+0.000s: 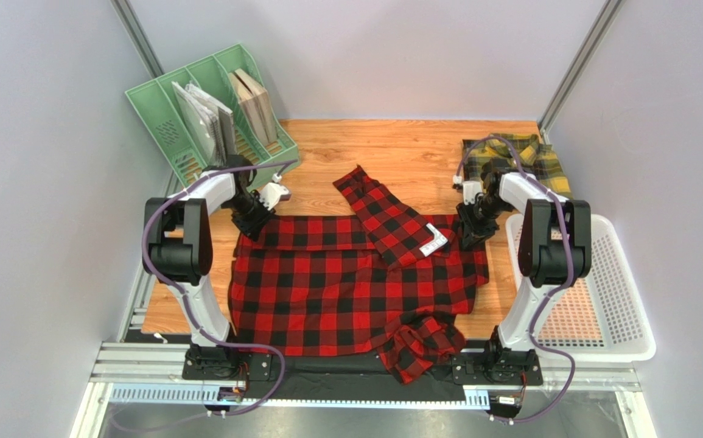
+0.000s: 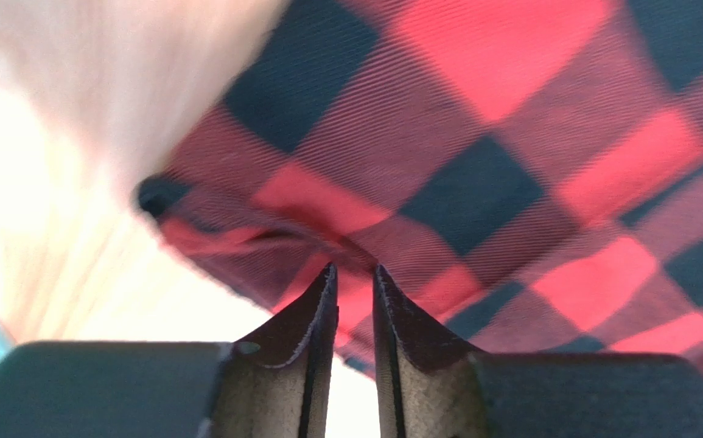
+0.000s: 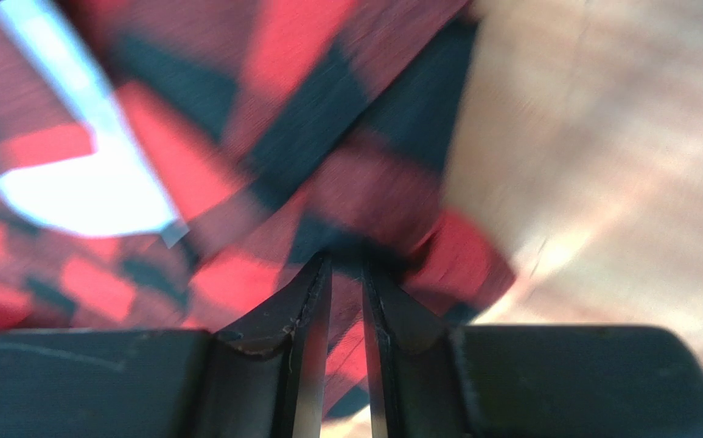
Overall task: Fold and stack the long sleeve shirts
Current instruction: Fold the shirt
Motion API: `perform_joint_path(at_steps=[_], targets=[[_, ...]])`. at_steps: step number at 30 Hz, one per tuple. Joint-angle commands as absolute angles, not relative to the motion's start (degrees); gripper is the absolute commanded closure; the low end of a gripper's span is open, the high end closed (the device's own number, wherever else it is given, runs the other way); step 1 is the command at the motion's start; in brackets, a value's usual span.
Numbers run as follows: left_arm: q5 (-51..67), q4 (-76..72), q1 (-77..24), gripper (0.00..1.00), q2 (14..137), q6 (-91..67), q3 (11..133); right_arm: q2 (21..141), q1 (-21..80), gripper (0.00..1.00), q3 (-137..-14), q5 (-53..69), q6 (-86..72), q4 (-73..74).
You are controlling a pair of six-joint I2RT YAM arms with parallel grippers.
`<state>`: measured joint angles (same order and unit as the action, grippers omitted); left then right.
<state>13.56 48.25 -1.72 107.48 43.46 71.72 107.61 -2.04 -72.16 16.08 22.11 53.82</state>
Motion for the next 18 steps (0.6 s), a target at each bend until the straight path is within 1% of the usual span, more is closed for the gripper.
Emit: perform_joint_path(at_steps=[1, 4, 6, 7, 8, 9, 10, 11, 12, 13, 15, 16, 17, 18], targets=[[4.4, 47.4, -0.5, 0.75, 110.6, 39.8, 74.8, 112.1, -1.8, 0.77, -75.4, 9.1, 20.7, 47.7], [1.9, 47.4, -0.4, 0.76, 110.9, 40.8, 74.9, 111.5, -1.7, 0.76, -77.8, 10.7, 21.4, 50.6], [1.7, 47.9, -0.4, 0.76, 110.6, 41.2, 75.6, 108.6, -1.6, 0.73, -78.7, 14.4, 22.7, 53.3], [3.8, 49.9, -0.4, 0.73, 108.9, 42.0, 76.0, 107.3, -1.5, 0.72, -79.1, 16.8, 23.5, 57.1], [9.3, 50.4, -0.4, 0.71, 107.5, 42.7, 76.4, 106.1, -1.5, 0.70, -80.6, 19.5, 24.9, 59.0], [11.5, 50.3, -0.4, 0.69, 105.8, 42.6, 76.4, 104.5, -1.4, 0.66, -81.4, 23.9, 25.2, 60.6], [14.1, 51.1, -0.4, 0.62, 102.3, 43.6, 76.6, 102.2, -1.1, 0.63, -82.6, 26.4, 25.8, 63.3], [20.2, 51.9, -0.5, 0.59, 100.6, 44.2, 77.3, 101.2, -0.8, 0.56, -84.6, 29.2, 26.4, 63.9], [22.3, 52.0, -0.9, 0.57, 98.9, 44.3, 77.6, 100.3, -0.3, 0.51, -85.9, 32.7, 26.0, 63.8], [24.4, 51.8, -1.1, 0.53, 95.7, 44.0, 77.9, 99.6, -0.3, 0.47, -86.9, 34.3, 25.6, 62.5], [30.6, 51.0, -1.1, 0.46, 92.7, 42.9, 78.7, 100.1, 2.8, 0.33, -90.0, 35.5, 22.4, 59.0], [32.2, 49.0, -1.1, 0.39, 89.9, 41.8, 78.7, 100.9, 5.0, 0.26, -90.8, 35.2, 21.3, 54.6], [35.2, 47.8, -1.1, 0.24, 88.3, 40.0, 78.5, 103.2, 6.2, 0.23, -92.4, 34.4, 20.4, 52.8], [36.1, 46.3, -1.1, 0.23, 86.9, 38.7, 78.3, 105.2, 8.5, 0.21, -95.6, 32.5, 18.4, 50.9]])
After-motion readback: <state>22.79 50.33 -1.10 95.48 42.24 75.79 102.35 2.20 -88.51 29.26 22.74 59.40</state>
